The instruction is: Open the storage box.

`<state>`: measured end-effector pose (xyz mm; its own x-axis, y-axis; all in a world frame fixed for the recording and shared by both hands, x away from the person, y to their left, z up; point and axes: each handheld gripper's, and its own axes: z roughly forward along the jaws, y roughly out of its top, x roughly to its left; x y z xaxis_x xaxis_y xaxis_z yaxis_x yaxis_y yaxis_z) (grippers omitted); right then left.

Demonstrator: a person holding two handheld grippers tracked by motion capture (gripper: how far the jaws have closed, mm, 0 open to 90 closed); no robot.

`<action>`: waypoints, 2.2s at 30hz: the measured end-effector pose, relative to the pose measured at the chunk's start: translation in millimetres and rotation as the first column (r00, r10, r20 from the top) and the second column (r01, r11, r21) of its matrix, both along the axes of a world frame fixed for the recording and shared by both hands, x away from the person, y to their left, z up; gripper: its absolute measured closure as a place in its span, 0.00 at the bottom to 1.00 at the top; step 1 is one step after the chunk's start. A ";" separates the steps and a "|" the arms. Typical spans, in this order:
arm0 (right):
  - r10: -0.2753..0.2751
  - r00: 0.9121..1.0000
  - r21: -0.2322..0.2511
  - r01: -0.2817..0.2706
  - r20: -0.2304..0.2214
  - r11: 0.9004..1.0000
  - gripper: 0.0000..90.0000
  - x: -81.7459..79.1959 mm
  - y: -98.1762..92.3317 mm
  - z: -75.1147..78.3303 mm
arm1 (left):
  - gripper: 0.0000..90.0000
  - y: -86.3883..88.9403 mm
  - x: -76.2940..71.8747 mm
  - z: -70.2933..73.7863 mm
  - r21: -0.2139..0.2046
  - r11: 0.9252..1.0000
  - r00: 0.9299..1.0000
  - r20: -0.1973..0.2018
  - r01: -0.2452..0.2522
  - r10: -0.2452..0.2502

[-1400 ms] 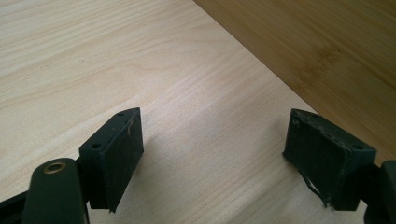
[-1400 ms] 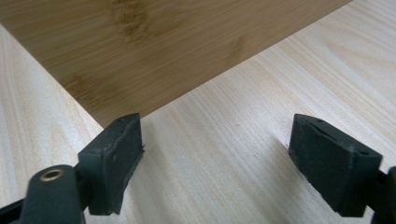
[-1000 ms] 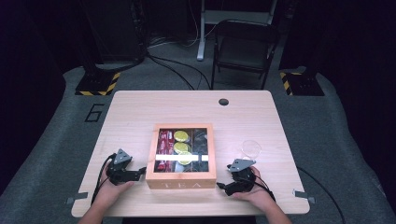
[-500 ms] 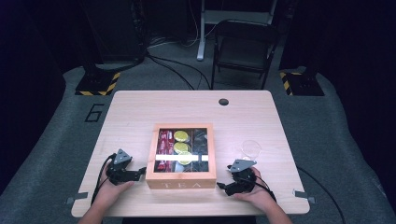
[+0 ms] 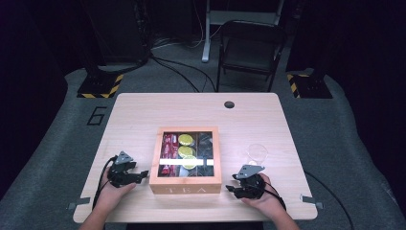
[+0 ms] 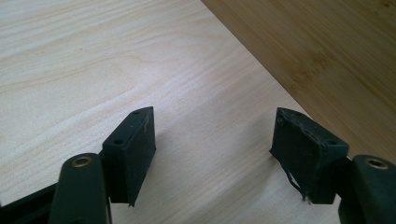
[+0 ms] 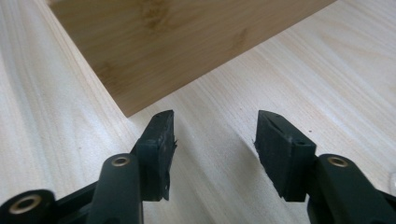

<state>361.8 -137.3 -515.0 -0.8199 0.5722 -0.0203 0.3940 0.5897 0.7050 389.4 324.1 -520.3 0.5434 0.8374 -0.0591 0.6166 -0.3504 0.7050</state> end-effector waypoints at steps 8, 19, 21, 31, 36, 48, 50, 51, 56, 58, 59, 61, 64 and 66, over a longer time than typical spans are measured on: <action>-0.026 1.000 0.058 0.026 0.000 0.998 0.63 -7.2 -4.1 15.8 | 0.37 -1.5 -1.5 7.5 -0.010 1.000 1.000 0.018 -0.011 0.012; 0.019 1.000 0.106 -0.021 0.019 0.994 0.78 -25.9 -4.3 34.8 | 0.40 1.1 -0.8 12.9 -0.055 0.998 0.999 0.017 -0.036 0.037; 0.023 1.000 0.122 -0.024 0.007 0.992 0.81 -28.4 -4.2 37.3 | 0.40 0.6 0.2 12.7 -0.052 0.998 0.999 0.015 -0.038 0.039; 0.058 0.998 0.145 -0.058 0.005 0.988 0.94 -36.2 4.1 44.7 | 0.41 0.8 1.6 13.2 -0.055 0.998 0.999 0.014 -0.042 0.043; 0.069 0.997 0.131 -0.071 0.024 0.989 0.97 -37.4 11.3 45.2 | 0.41 0.8 1.3 13.4 -0.056 0.998 0.999 0.011 -0.038 0.039; 0.060 0.998 0.123 -0.062 0.021 0.990 0.99 -34.7 17.2 43.7 | 0.43 1.1 -0.5 13.4 -0.067 0.997 0.999 0.020 -0.047 0.049; 0.055 0.998 0.130 -0.057 0.021 0.990 0.98 -34.6 17.7 43.2 | 0.43 1.5 -1.5 14.1 -0.072 0.996 0.999 0.021 -0.048 0.049; 0.057 0.998 0.130 -0.059 0.020 0.990 0.98 -34.4 17.6 43.2 | 0.44 2.0 -2.3 15.1 -0.068 0.997 0.999 0.017 -0.045 0.047; 0.068 0.998 0.140 -0.068 0.008 0.988 0.98 -32.1 16.0 43.0 | 0.45 1.6 -5.8 19.0 -0.085 0.996 0.999 0.033 -0.037 0.039; 0.067 0.998 0.141 -0.066 -0.001 0.988 0.98 -31.4 16.5 43.5 | 0.46 -0.2 -8.5 21.4 -0.096 0.995 0.998 0.047 -0.033 0.038; 0.066 0.998 0.141 -0.065 -0.003 0.988 0.98 -31.2 16.6 43.7 | 0.46 -0.3 -9.7 23.0 -0.095 0.995 0.999 0.045 -0.024 0.029; 0.064 0.998 0.146 -0.062 -0.009 0.987 0.98 -31.3 17.2 44.4 | 0.46 -1.6 -12.1 25.1 -0.096 0.995 0.998 0.059 -0.016 0.022; 0.066 0.998 0.162 -0.064 -0.007 0.985 0.97 -29.4 17.8 46.5 | 0.46 -2.3 -16.7 29.8 -0.111 0.994 0.997 0.076 -0.010 0.018; 0.066 0.998 0.167 -0.063 -0.013 0.984 0.97 -29.3 17.6 48.3 | 0.46 -2.5 -20.6 34.3 -0.122 0.992 0.997 0.083 0.002 0.008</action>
